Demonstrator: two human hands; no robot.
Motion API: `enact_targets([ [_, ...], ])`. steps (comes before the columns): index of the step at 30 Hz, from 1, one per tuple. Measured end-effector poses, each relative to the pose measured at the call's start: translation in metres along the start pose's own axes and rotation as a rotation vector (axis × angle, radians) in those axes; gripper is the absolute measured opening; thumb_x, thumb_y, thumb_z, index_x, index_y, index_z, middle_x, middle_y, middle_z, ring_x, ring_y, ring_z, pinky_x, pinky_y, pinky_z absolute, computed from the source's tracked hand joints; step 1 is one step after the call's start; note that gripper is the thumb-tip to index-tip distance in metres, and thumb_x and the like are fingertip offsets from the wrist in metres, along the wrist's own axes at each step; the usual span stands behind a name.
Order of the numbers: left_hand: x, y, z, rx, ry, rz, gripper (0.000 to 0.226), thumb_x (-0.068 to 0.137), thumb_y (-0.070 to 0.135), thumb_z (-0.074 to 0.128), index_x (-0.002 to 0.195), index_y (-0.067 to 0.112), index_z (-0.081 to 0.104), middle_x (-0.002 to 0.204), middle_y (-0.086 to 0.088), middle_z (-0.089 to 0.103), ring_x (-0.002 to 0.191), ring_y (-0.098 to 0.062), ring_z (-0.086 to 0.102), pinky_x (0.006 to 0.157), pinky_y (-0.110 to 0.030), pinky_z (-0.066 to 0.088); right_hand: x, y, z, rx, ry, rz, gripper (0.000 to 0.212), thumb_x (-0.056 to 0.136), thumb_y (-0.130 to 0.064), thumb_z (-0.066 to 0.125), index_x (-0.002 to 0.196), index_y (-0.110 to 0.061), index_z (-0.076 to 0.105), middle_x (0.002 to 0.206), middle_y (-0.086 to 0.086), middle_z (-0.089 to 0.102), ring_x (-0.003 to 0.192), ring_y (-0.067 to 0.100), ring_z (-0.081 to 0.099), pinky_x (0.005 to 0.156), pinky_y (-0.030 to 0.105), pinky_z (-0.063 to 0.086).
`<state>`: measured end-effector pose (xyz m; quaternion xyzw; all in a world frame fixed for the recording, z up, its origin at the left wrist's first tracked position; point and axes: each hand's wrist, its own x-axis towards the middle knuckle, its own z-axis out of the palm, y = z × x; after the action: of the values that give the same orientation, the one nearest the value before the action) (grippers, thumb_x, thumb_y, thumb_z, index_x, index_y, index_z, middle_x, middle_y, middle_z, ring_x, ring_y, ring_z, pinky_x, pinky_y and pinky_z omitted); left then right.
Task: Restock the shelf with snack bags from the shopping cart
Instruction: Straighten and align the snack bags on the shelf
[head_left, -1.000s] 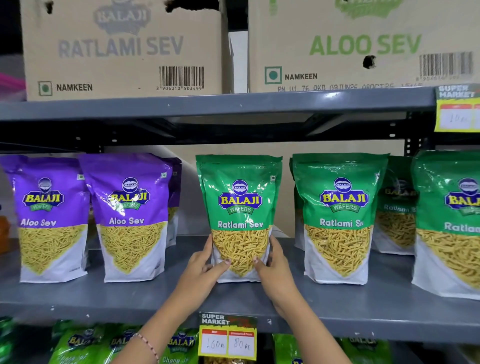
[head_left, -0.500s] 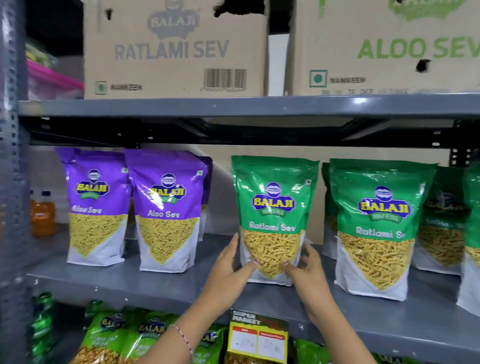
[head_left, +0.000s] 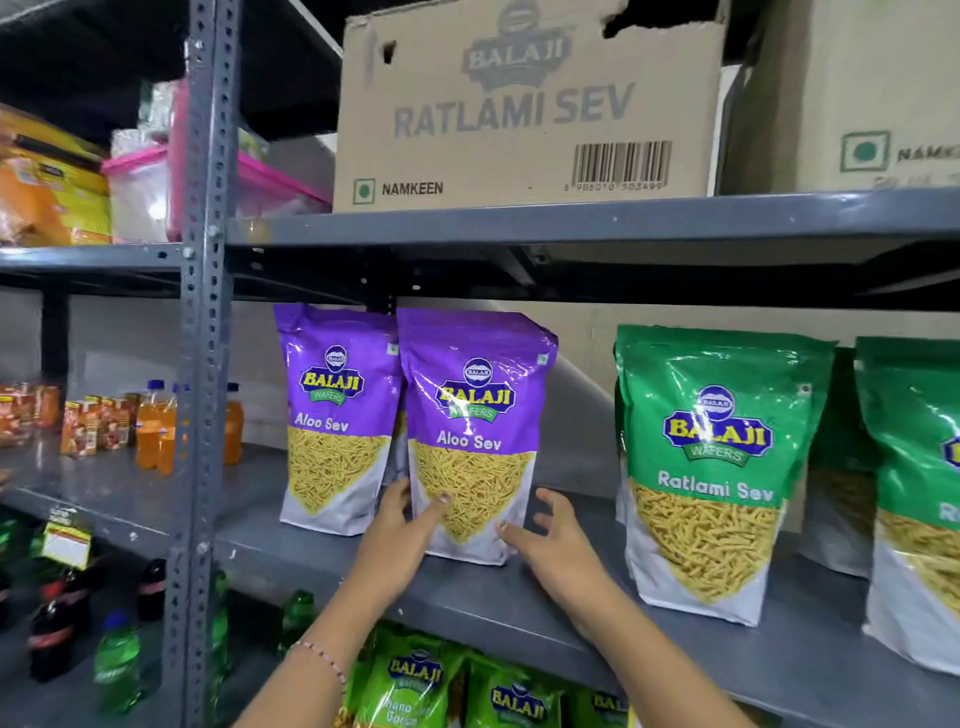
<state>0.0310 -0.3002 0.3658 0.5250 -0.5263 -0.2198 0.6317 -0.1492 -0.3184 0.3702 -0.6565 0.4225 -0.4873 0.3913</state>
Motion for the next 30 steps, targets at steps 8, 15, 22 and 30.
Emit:
enact_targets([
  [8, 0.014, -0.004, -0.006, 0.124, -0.133, -0.046, 0.072, 0.089, 0.046, 0.058, 0.148, 0.02, 0.028, 0.154, -0.001, 0.037, 0.141, -0.019, 0.033, 0.108, -0.031, 0.028, 0.016, 0.012, 0.022, -0.093, 0.146, -0.021, 0.049, 0.082, -0.021, 0.071, 0.117, -0.031, 0.038, 0.114, 0.01, 0.068, 0.1, 0.025, 0.066, 0.089, 0.044, 0.054],
  [15, 0.022, -0.007, -0.001, 0.131, -0.208, -0.073, 0.082, 0.08, 0.063, 0.055, 0.149, 0.028, 0.028, 0.15, 0.01, 0.042, 0.138, -0.016, 0.039, 0.111, -0.032, 0.03, 0.02, 0.013, 0.024, -0.066, 0.187, -0.014, 0.045, 0.086, -0.016, 0.067, 0.115, -0.026, 0.035, 0.112, 0.014, 0.066, 0.098, 0.028, 0.065, 0.086, 0.044, 0.054],
  [22, 0.024, -0.012, -0.001, 0.109, -0.175, -0.069, 0.08, 0.083, 0.057, 0.057, 0.149, 0.023, 0.027, 0.151, 0.007, 0.039, 0.14, -0.017, 0.036, 0.109, -0.033, 0.03, 0.021, 0.013, 0.024, -0.063, 0.178, -0.007, 0.044, 0.087, -0.017, 0.066, 0.115, -0.027, 0.034, 0.115, 0.012, 0.064, 0.1, 0.027, 0.064, 0.083, 0.04, 0.054],
  [30, 0.022, -0.01, 0.006, 0.235, -0.126, -0.016, 0.073, 0.093, 0.047, 0.05, 0.152, 0.018, 0.018, 0.157, -0.004, 0.032, 0.144, -0.023, 0.03, 0.111, -0.034, 0.027, 0.021, 0.012, 0.024, -0.019, 0.154, 0.023, 0.052, 0.085, -0.018, 0.067, 0.124, -0.023, 0.034, 0.119, 0.01, 0.064, 0.102, 0.024, 0.064, 0.087, 0.039, 0.054],
])
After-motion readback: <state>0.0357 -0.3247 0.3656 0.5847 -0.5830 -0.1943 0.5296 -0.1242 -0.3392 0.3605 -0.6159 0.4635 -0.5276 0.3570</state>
